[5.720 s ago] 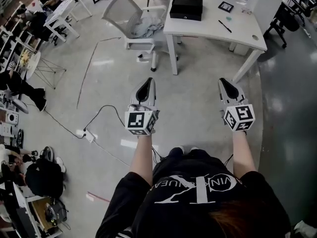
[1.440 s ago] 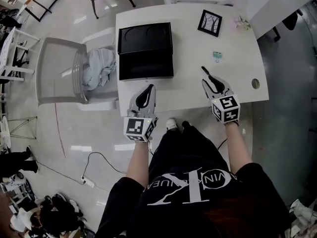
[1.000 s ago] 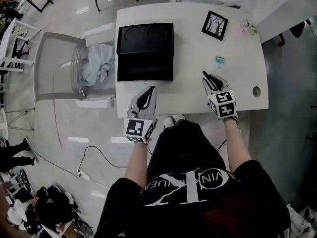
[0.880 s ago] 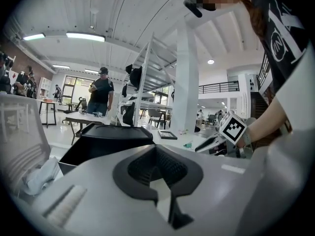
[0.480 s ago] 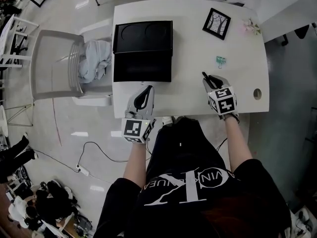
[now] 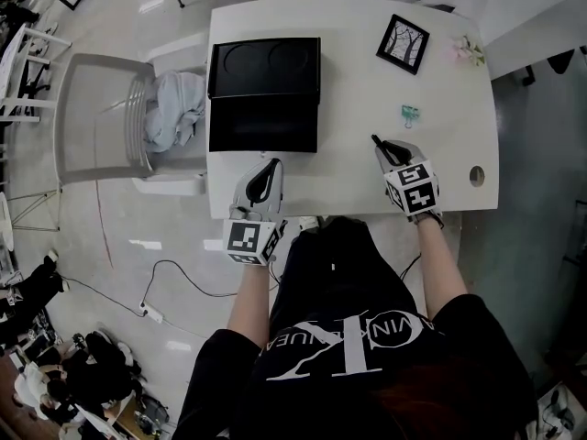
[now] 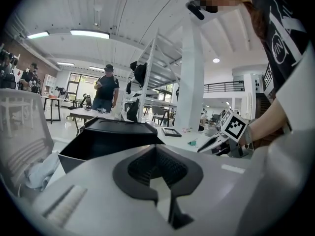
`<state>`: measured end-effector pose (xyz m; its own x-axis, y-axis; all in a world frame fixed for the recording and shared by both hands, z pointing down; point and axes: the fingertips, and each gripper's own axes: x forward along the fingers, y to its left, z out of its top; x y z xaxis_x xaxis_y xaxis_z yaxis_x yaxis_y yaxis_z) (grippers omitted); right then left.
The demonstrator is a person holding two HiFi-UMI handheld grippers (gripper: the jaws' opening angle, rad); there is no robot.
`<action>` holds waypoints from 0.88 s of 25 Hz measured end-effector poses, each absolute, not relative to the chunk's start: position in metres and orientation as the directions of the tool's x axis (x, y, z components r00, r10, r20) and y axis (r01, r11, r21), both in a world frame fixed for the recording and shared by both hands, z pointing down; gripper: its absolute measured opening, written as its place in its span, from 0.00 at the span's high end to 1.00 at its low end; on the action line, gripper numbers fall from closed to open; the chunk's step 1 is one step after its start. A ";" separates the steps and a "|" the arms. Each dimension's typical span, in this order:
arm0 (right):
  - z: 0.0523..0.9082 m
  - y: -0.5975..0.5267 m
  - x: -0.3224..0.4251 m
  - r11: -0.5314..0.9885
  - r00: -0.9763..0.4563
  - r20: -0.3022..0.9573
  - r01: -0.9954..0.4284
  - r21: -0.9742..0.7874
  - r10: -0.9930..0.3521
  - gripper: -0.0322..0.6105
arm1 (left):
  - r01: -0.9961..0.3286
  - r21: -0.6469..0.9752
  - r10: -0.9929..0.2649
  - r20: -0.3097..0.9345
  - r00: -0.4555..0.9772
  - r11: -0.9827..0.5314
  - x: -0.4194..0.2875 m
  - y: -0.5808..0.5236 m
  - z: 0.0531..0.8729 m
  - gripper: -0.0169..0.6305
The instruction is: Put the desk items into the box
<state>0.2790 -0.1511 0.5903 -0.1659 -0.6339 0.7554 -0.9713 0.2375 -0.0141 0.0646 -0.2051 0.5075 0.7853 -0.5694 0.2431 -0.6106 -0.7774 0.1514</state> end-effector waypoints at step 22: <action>0.480 -0.234 0.196 0.425 -0.345 0.530 -0.904 0.033 -0.775 0.84 | -0.704 0.126 -0.681 0.187 0.708 -0.698 0.022 -0.220 0.481 0.96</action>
